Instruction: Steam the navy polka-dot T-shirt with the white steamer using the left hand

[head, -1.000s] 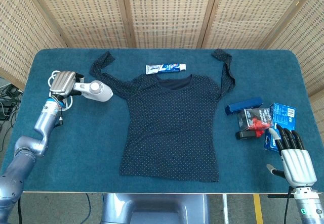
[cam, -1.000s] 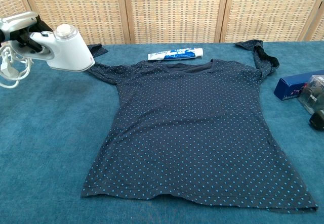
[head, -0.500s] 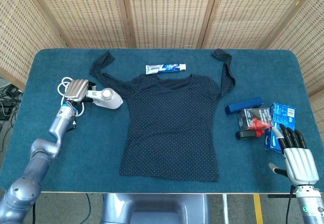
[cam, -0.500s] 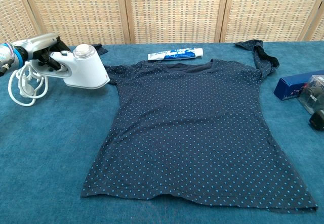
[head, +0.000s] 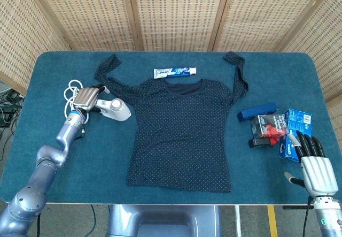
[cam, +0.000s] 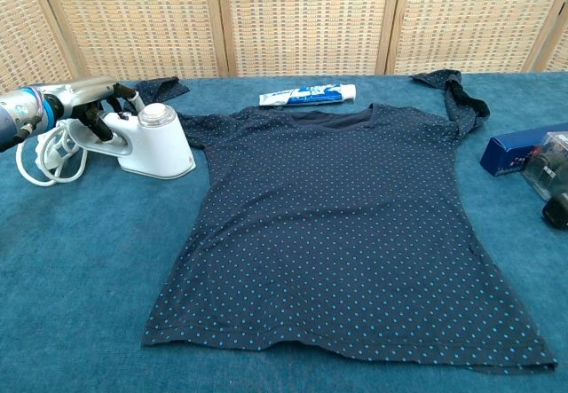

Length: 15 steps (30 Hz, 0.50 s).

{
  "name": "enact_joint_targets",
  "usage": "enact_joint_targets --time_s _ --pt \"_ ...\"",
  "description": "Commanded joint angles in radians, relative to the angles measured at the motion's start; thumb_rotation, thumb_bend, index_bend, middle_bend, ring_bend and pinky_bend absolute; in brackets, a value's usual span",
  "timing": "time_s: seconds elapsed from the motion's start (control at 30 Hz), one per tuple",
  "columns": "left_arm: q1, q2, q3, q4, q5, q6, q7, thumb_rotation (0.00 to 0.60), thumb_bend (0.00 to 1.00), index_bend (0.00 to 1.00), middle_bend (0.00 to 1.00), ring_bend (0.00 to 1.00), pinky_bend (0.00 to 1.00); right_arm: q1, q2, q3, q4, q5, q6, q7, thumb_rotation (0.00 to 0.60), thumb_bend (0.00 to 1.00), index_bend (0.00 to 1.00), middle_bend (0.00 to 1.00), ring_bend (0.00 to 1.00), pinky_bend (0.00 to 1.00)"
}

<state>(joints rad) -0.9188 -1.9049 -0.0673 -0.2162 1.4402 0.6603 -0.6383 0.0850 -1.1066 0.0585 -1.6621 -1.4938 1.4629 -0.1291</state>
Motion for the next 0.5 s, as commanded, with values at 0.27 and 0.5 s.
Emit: enact_joint_targets --time_s 0.27,0.5 --pt "0.036 0.137 0.005 -0.208 0.017 0.08 -0.018 0.6 0.0 0.0 0.0 0.0 0.0 -0.005 0.004 -0.008 -0.011 -0.025 0.014 -0.001 0.6 0.0 0.01 0.0 0.0 0.0" --pt "0.1 0.303 0.003 -0.446 0.009 0.176 0.072 0.6 0.0 0.0 0.0 0.0 0.0 -0.013 0.011 -0.018 -0.025 -0.055 0.035 0.003 0.6 0.0 0.01 0.0 0.0 0.0"
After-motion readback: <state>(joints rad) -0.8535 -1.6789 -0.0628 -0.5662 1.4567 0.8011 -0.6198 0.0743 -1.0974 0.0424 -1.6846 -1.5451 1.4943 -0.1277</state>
